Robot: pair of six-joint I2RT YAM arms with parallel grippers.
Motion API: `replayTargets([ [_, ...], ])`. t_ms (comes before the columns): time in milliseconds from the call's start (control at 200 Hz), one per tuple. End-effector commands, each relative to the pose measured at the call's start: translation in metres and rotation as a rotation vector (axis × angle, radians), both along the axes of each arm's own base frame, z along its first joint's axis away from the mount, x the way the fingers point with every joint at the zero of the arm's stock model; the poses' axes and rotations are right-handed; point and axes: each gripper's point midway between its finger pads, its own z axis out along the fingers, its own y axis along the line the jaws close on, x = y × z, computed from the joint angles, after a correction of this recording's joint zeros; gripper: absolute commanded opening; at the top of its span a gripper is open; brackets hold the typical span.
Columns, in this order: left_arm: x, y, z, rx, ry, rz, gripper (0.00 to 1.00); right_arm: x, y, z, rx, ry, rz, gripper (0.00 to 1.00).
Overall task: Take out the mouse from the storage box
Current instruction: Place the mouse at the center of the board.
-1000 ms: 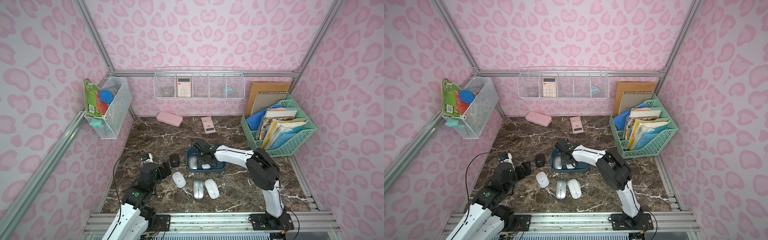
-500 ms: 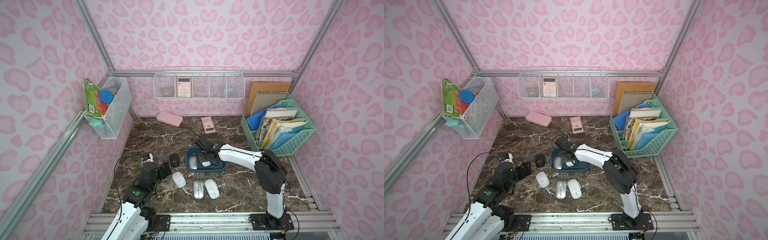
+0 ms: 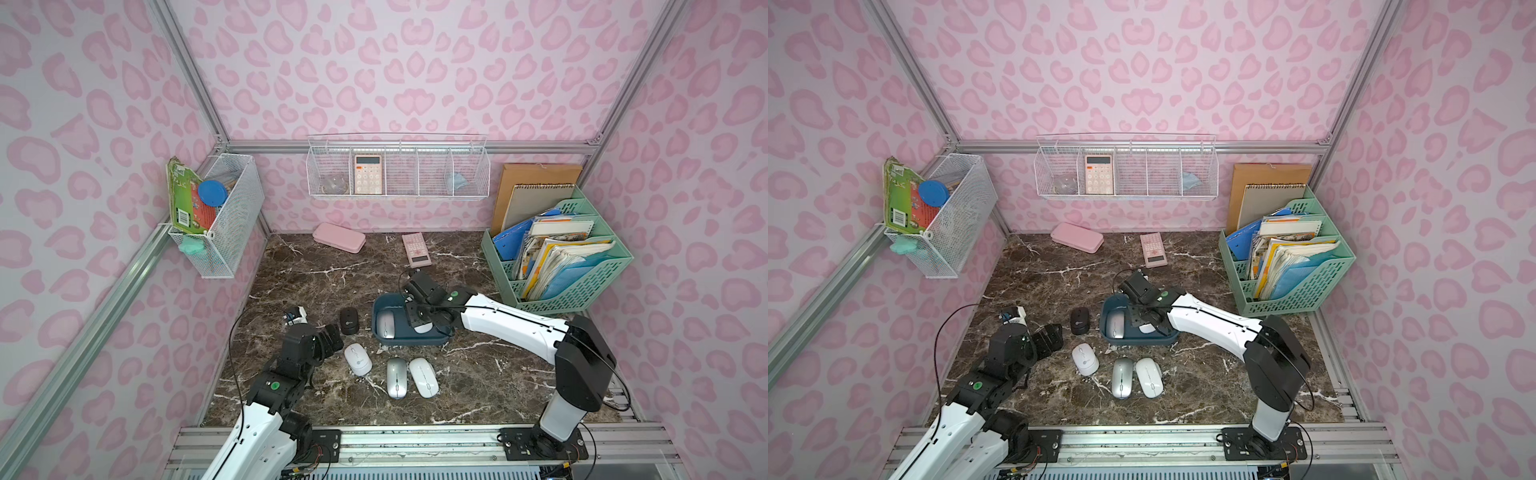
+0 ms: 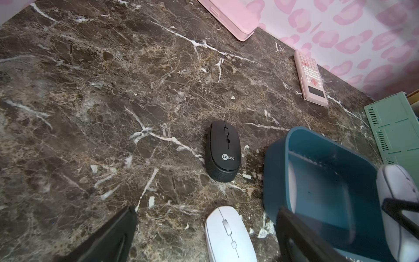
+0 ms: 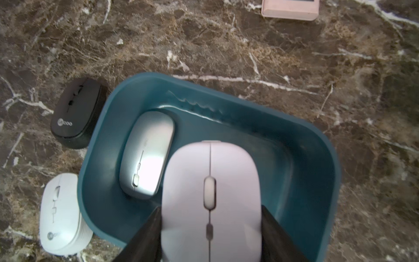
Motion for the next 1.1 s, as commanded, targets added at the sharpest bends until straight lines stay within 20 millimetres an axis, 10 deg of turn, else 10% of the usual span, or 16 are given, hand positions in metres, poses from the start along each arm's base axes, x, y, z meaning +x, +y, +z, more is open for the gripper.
replayTargets([
  [0,0.000,-0.001,0.001,-0.002,0.003,-0.003,0.99,-0.010,-0.012,0.002,-0.011,0.006,-0.021,0.53],
  [695,0.000,0.002,0.001,0.004,0.014,0.011,0.99,-0.094,-0.081,-0.020,-0.008,0.090,-0.084,0.51],
  [1095,-0.001,0.003,0.001,0.009,0.018,0.017,0.99,-0.111,-0.105,-0.051,-0.024,0.131,-0.131,0.51],
])
